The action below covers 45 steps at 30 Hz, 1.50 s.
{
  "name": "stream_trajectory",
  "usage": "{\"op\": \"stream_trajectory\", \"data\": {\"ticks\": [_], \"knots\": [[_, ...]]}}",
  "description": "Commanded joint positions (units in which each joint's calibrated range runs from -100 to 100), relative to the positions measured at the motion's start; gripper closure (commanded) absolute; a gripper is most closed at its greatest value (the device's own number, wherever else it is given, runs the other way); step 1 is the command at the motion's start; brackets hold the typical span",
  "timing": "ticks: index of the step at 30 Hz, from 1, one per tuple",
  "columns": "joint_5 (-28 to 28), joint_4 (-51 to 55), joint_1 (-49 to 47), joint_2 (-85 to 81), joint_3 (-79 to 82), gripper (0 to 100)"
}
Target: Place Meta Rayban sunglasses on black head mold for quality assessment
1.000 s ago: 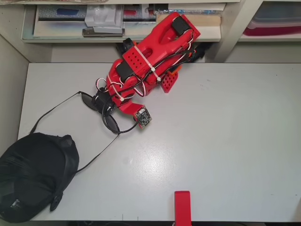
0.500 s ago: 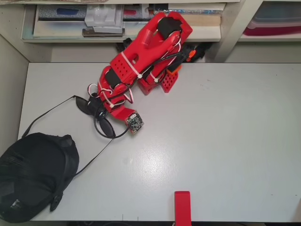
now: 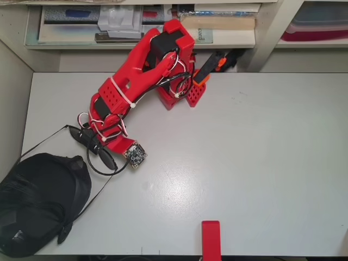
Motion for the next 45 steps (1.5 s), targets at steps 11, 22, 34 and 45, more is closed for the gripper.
{"op": "stream_trajectory", "data": {"ticks": [11, 22, 34, 45], "knots": [[-0.12, -1.55, -0.99, 8.87, -16.83, 100], [1.10, 6.93, -2.66, 10.81, -31.20, 100], [1.16, 10.30, -2.49, 11.82, -29.93, 56], [2.25, 12.73, -2.05, 0.18, -29.38, 50]]}}
